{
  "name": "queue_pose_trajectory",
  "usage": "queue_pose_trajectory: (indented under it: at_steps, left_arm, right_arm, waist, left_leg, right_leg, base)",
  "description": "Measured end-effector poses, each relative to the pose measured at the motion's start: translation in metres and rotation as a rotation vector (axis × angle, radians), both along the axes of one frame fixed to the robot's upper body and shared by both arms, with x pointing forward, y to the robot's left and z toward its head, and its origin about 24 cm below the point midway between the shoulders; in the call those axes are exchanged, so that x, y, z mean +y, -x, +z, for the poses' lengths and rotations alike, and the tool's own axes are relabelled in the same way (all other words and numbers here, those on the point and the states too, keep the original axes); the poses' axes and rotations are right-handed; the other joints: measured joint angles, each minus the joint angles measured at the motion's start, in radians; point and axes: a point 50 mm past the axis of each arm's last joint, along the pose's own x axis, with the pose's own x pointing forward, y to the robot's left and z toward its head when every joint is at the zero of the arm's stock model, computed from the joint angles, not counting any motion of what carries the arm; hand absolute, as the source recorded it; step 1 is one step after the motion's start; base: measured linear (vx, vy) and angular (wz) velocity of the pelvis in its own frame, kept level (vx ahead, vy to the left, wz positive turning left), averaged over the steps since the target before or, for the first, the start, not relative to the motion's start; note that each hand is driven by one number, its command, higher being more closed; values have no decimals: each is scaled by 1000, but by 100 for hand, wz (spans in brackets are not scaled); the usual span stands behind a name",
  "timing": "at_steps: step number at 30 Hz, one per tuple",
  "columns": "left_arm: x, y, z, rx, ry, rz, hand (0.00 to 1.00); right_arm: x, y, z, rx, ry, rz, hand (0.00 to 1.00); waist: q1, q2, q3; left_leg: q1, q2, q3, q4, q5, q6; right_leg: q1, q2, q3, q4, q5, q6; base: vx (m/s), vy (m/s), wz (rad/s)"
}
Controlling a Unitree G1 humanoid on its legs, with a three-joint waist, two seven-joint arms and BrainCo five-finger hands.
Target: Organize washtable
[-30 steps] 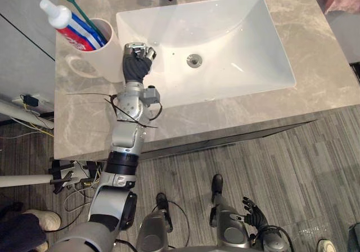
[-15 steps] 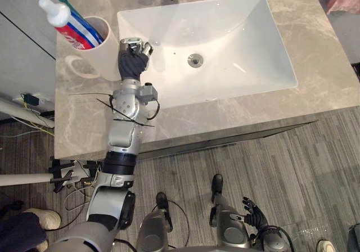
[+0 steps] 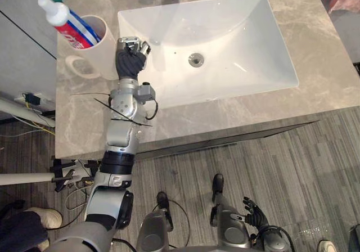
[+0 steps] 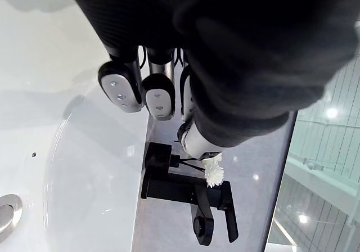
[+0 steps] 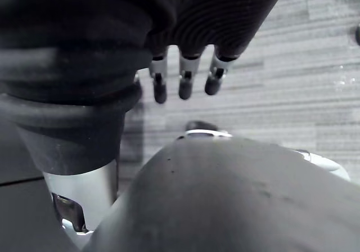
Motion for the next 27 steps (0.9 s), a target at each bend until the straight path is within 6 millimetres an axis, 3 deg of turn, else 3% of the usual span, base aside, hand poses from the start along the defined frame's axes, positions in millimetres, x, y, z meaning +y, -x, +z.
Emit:
queue_pose_trajectory:
  at_steps: [6, 27]
  left_arm:
    - [8, 2, -10, 28, 4, 24, 100]
    - [24, 4, -11, 18, -5, 55, 100]
  right_arm:
    - [-1, 0, 0, 0, 2, 0, 0]
    - [-3, 2, -1, 9, 9, 0, 0]
  waist:
    - [1, 3, 2]
    - [22, 9, 5]
  left_leg:
    - [0, 0, 0, 0, 0, 0]
    - [-5, 0, -9, 7, 0, 0]
  right_leg:
    - [0, 0, 0, 0, 0, 0]
    - [-1, 0, -4, 6, -1, -2]
  base:
    - [0, 0, 0]
    - [0, 0, 0]
